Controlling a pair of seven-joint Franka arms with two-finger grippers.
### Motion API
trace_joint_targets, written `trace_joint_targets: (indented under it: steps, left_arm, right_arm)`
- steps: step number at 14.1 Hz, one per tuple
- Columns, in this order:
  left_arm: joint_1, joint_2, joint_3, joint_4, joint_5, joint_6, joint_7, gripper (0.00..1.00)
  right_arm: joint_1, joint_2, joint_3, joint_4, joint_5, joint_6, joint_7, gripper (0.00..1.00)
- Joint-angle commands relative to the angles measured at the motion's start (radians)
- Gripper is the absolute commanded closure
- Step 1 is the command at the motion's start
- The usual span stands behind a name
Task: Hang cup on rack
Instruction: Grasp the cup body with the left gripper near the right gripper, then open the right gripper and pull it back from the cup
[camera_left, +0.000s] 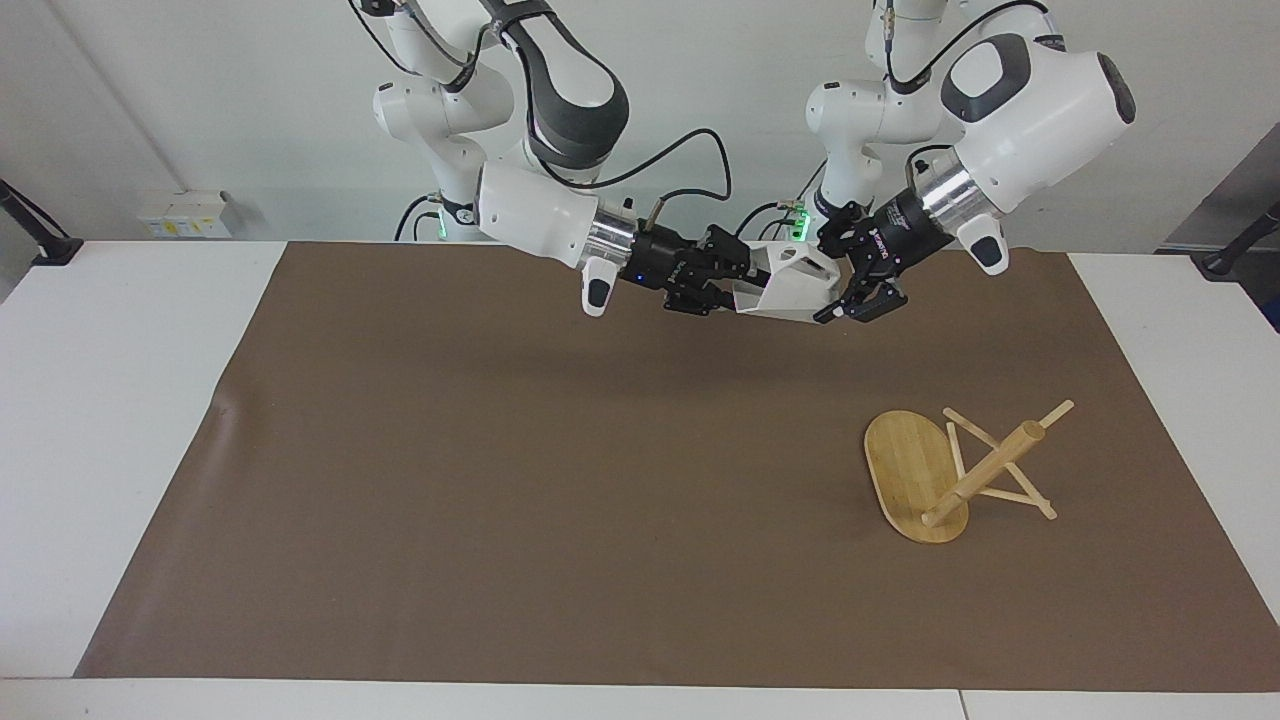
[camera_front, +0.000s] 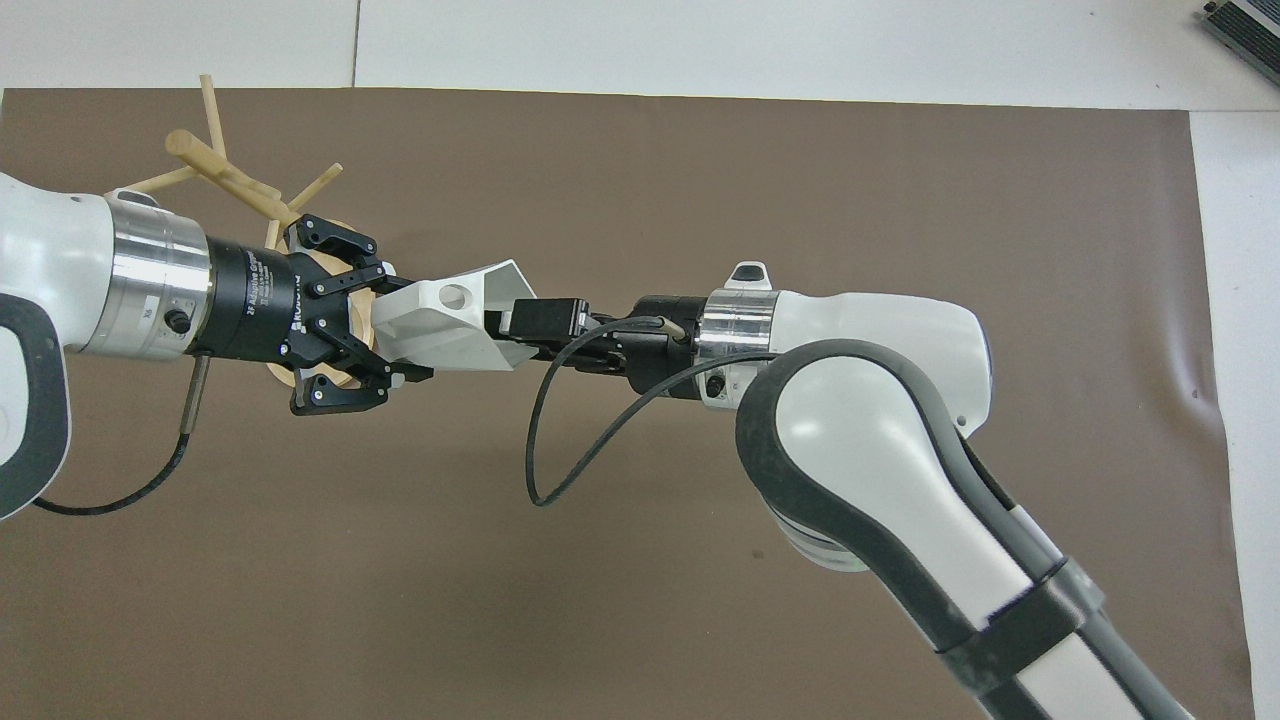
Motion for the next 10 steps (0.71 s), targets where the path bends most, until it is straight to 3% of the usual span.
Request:
trace_joint_targets:
  steps: [1,6,10]
  left_arm:
    - [-0.009,-0.006,0.009,-0.007,-0.004,0.015,-0.018,1.0]
    - [0.003,-0.008,0.01,-0.015,-0.004,0.031,-0.044,1.0]
    - [0.015,-0.02,0.013,-0.057,-0.001,0.09,-0.093,1.0]
  right_arm:
    - [-0.01,-0.01,0.01,-0.007,-0.007,0.01,0.011,0.0]
    - [-0.01,-0.01,0.01,-0.007,-0.007,0.011,0.009,0.0]
    - [-0.01,-0.004,0.007,-0.015,-0.071,0.097,-0.049,0.0]
